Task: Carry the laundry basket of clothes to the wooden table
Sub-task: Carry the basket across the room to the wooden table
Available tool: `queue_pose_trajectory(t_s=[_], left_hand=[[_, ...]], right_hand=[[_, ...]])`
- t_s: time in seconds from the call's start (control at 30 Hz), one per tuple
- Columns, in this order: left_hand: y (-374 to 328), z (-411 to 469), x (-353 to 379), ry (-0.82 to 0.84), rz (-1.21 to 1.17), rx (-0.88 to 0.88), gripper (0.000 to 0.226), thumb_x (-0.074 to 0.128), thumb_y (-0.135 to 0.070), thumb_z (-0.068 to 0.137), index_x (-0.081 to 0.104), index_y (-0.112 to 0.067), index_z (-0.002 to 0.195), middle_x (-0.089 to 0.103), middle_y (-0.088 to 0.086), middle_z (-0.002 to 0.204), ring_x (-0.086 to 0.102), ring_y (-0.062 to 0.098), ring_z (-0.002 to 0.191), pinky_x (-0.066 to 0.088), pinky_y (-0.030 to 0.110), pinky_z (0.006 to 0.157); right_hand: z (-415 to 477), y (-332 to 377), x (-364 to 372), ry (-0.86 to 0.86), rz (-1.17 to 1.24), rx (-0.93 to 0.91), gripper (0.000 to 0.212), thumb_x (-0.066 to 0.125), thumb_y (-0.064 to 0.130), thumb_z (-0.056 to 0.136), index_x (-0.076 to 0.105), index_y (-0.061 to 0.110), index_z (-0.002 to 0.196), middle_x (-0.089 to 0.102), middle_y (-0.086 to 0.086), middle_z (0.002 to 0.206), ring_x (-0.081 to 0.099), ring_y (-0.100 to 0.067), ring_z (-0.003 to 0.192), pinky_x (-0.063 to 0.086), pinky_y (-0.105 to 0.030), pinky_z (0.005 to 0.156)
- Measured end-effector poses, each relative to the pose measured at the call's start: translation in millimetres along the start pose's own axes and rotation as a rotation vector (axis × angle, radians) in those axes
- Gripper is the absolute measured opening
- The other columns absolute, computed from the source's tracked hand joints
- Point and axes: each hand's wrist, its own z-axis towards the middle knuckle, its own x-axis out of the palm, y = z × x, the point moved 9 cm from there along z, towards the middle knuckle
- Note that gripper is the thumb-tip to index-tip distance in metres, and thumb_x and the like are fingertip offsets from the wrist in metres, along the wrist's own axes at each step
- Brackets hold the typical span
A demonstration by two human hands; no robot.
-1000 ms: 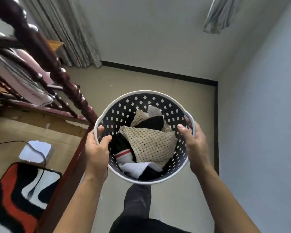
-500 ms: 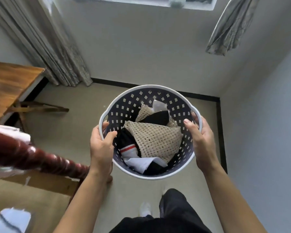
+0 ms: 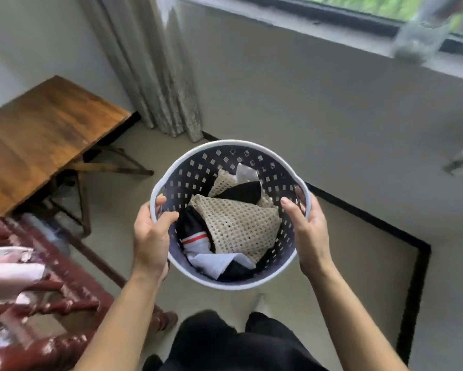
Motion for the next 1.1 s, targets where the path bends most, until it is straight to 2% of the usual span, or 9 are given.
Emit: queue_pose_trajectory(t_s=[0.1, 0.27, 0.43, 0.53, 0.6, 0.7, 0.83, 0.97, 1.1], left_hand=[[-16.7, 40.3, -29.7, -0.216, -0.009, 0.024, 0.041, 0.061, -0.005, 0.083, 0.058, -0.005, 0.123, 0.068, 0.0, 0.102, 0.069, -0.001, 0.083, 0.052, 0.017, 0.075], [-24.9, 100.8, -64.8, -0.378, -0.046, 0.04, 0.029, 0.059, -0.001, 0.092, 0.062, -0.008, 0.119, 0.062, -0.009, 0.105, 0.06, -0.025, 0.076, 0.044, 0.001, 0.067], [-44.7, 192.0, -108.2, -0.536, -0.075, 0.02, 0.028, 0.06, -0.002, 0.091, 0.065, -0.013, 0.116, 0.064, -0.012, 0.099, 0.062, -0.005, 0.075, 0.043, 0.002, 0.059], [-66.7, 247.4, -127.6, -0.56, -0.089, 0.019, 0.027, 0.06, -0.002, 0.091, 0.064, -0.017, 0.113, 0.063, -0.014, 0.096, 0.062, -0.015, 0.066, 0.043, 0.004, 0.057], [-86.8, 283.5, -136.1, -0.546, -0.109, 0.013, 0.027, 0.063, -0.004, 0.089, 0.065, -0.02, 0.11, 0.065, -0.016, 0.101, 0.063, -0.021, 0.071, 0.046, 0.008, 0.069], [-110.8, 329.7, -152.4, -0.564, -0.123, 0.007, 0.03, 0.066, -0.014, 0.079, 0.065, -0.027, 0.106, 0.068, -0.013, 0.109, 0.066, -0.01, 0.091, 0.047, 0.021, 0.086], [-131.7, 387.2, -174.0, -0.618, -0.145, 0.025, 0.032, 0.06, -0.001, 0.09, 0.063, -0.019, 0.117, 0.067, -0.018, 0.105, 0.065, -0.018, 0.081, 0.047, 0.01, 0.076], [-140.8, 446.9, -200.5, -0.681, -0.135, -0.019, 0.036, 0.065, -0.011, 0.084, 0.065, -0.018, 0.119, 0.069, -0.013, 0.121, 0.065, 0.002, 0.109, 0.047, 0.028, 0.095], [-153.2, 504.8, -228.4, -0.762, -0.118, -0.065, 0.028, 0.066, -0.017, 0.084, 0.066, -0.031, 0.108, 0.067, -0.022, 0.118, 0.062, -0.001, 0.113, 0.045, 0.033, 0.105]], right_hand=[[64.4, 17.9, 71.1, 0.167, -0.034, 0.004, 0.042, 0.077, 0.048, 0.079, 0.071, 0.047, 0.121, 0.08, 0.018, 0.124, 0.074, -0.013, 0.123, 0.052, -0.057, 0.115], [126.2, 20.9, 159.7, 0.306, -0.077, 0.036, 0.033, 0.076, 0.052, 0.076, 0.074, 0.056, 0.109, 0.081, 0.019, 0.12, 0.075, -0.017, 0.122, 0.052, -0.056, 0.115], [195.6, 26.0, 279.3, 0.416, -0.137, 0.018, 0.036, 0.076, 0.053, 0.076, 0.074, 0.052, 0.112, 0.082, 0.012, 0.122, 0.075, -0.02, 0.122, 0.052, -0.057, 0.115], [233.2, 38.4, 343.3, 0.453, -0.165, 0.015, 0.036, 0.076, 0.054, 0.075, 0.074, 0.054, 0.111, 0.081, 0.012, 0.123, 0.075, -0.02, 0.122, 0.052, -0.058, 0.114], [258.3, 49.1, 381.8, 0.461, -0.16, -0.006, 0.036, 0.076, 0.054, 0.075, 0.074, 0.054, 0.11, 0.081, 0.011, 0.123, 0.075, -0.02, 0.122, 0.052, -0.057, 0.114], [287.6, 62.7, 434.9, 0.478, -0.133, -0.022, 0.032, 0.076, 0.054, 0.074, 0.074, 0.057, 0.107, 0.081, 0.011, 0.121, 0.075, -0.02, 0.121, 0.053, -0.057, 0.114], [326.7, 70.0, 500.9, 0.518, -0.138, -0.018, 0.027, 0.074, 0.055, 0.075, 0.074, 0.065, 0.1, 0.081, 0.022, 0.115, 0.075, -0.019, 0.121, 0.052, -0.056, 0.115], [368.8, 63.7, 576.6, 0.576, -0.151, 0.004, 0.023, 0.074, 0.051, 0.078, 0.074, 0.057, 0.1, 0.081, 0.027, 0.108, 0.075, -0.016, 0.117, 0.052, -0.053, 0.115], [408.6, 53.8, 659.2, 0.662, -0.123, 0.028, 0.026, 0.073, 0.043, 0.084, 0.072, 0.047, 0.109, 0.082, 0.019, 0.11, 0.075, -0.02, 0.119, 0.052, -0.054, 0.115]])
